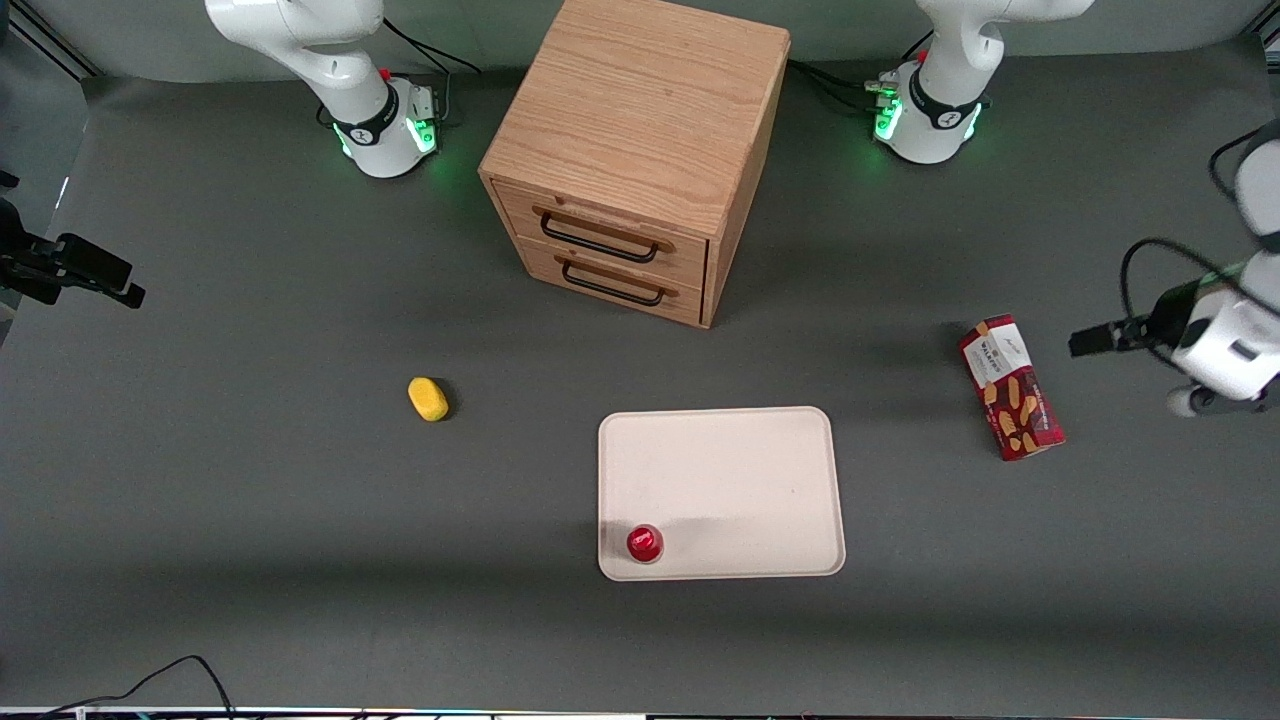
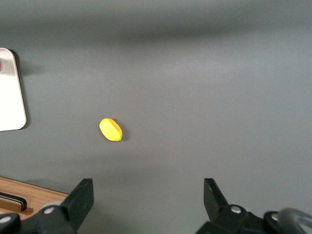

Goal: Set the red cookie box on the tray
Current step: 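Move the left gripper down over the red shortbread box, then close the left gripper on the red shortbread box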

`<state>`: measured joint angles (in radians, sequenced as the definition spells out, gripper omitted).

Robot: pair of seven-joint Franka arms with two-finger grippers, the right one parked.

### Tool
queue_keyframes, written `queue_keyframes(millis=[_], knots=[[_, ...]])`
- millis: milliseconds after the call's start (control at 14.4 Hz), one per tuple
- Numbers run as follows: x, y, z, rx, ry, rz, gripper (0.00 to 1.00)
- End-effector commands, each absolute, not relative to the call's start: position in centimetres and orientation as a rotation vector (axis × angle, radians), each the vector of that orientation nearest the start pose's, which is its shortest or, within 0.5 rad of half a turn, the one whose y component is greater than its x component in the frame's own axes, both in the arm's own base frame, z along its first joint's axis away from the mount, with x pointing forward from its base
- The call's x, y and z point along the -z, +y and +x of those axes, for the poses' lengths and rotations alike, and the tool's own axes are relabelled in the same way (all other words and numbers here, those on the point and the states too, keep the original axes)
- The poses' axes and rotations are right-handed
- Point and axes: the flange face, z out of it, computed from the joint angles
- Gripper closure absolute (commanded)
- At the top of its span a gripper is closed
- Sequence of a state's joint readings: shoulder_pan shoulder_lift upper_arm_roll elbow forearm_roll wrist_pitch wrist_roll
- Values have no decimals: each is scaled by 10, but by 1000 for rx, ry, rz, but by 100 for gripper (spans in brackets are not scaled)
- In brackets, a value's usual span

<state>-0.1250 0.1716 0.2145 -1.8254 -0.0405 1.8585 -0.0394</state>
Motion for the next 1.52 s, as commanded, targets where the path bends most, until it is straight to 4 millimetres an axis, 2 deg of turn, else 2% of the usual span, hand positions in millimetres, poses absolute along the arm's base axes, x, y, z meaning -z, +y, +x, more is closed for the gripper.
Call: queue_keyframes(millis=[0,139,277,485,554,832,901,1178,1248,1317,1455], knots=[[-353,61,567,-88,-209,-3142,0],[-305,63,560,-25,-237,-3134,0],[-268,61,560,-10,-330,-3160,0],[-237,59,561,18,-348,-3147,0],[-231,56,560,13,-337,-3146,12],[-231,54,560,5,-335,-3147,91],[-231,54,560,3,-335,-3148,100],[-246,46,557,-57,-341,-3165,100],[-262,43,555,-86,-342,-3179,100],[-287,41,553,-107,-345,-3198,100],[-348,35,552,-161,-323,-3226,100]])
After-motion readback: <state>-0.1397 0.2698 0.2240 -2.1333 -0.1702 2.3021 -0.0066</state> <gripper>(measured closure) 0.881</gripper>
